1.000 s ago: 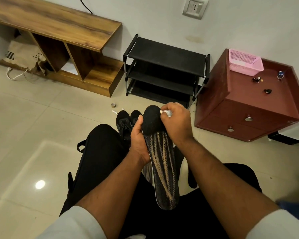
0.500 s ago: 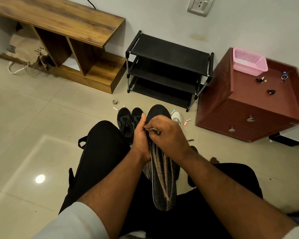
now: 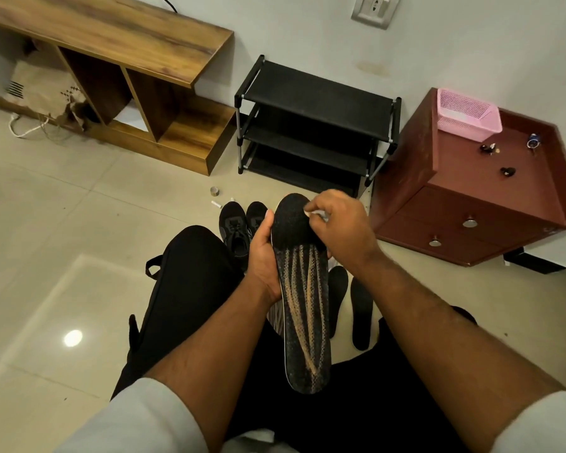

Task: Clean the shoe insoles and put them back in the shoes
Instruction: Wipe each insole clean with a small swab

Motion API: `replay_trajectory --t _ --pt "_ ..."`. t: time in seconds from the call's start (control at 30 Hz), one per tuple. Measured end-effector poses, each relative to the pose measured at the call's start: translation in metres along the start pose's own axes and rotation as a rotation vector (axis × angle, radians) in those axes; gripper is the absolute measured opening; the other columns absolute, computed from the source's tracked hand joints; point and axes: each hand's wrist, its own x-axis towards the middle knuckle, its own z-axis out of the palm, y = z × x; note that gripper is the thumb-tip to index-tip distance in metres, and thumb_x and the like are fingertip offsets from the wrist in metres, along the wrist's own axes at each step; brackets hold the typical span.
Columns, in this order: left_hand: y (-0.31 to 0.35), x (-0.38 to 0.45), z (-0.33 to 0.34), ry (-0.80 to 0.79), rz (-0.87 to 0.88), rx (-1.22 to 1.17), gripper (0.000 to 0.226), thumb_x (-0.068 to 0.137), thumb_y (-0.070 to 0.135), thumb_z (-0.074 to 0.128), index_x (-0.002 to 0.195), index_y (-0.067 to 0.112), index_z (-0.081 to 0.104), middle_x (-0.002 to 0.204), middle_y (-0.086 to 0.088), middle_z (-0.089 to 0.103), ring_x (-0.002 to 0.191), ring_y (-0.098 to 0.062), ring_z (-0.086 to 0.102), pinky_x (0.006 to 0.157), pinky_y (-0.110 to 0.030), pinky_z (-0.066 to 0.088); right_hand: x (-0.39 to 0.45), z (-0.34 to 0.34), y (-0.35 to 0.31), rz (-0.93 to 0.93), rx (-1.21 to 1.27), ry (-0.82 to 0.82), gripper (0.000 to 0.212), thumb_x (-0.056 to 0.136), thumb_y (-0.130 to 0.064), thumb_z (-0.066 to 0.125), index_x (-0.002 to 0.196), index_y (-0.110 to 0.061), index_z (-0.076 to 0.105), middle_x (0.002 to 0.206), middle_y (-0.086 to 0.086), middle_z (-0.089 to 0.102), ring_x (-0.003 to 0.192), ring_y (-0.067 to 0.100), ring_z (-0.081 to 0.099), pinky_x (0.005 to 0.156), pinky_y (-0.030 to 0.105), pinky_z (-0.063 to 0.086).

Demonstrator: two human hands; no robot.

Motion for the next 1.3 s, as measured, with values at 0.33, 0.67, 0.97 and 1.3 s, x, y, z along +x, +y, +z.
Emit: replay_trajectory --t 0.33,0.67,0.97,1.3 --pt "-0.002 0.004 0.002 -0.011 -0.002 -0.023 0.071 0.095 0.062 0.034 0.096 0.007 0.079 0.105 -0.019 0.072 0.091 -0.031 0.072 0.09 -0.045 0.053 0.0 -0.009 0.002 -0.01 -0.037 -0.031 0.015 0.084 -0.004 0.06 0.093 -0.009 0.071 0.094 0.002 0.065 0.086 0.01 0.058 0.082 0.022 0.048" --pt "0.004 -0.005 0.002 0.032 0.024 -0.03 0.066 0.095 0.06 0.037 0.113 0.004 0.068 0.107 -0.021 0.07 0.093 -0.033 0.069 0.093 -0.046 0.051 -0.001 -0.01 0.001 -0.188 -0.066 -0.238 0.013 0.086 -0.007 0.061 0.093 -0.013 0.07 0.093 -0.001 0.064 0.087 0.007 0.056 0.081 0.024 0.049" --pt "0.004 -0.001 0.002 0.077 0.009 -0.002 0.073 0.093 0.064 0.038 0.113 0.001 0.071 0.116 -0.023 0.066 0.107 -0.034 0.062 0.103 -0.047 0.043 -0.04 -0.01 0.007 -0.202 0.01 -0.229 0.01 0.082 -0.003 0.066 0.086 -0.012 0.069 0.085 -0.001 0.065 0.08 0.007 0.056 0.077 0.016 0.042" --pt "0.009 -0.006 0.0 0.056 0.054 -0.061 0.072 0.094 0.062 0.036 0.117 0.001 0.067 0.12 -0.023 0.064 0.112 -0.034 0.059 0.106 -0.048 0.04 -0.036 -0.006 0.0 -0.249 0.013 -0.21 0.011 0.083 -0.004 0.063 0.089 -0.012 0.069 0.087 0.0 0.066 0.082 0.009 0.058 0.08 0.02 0.047"
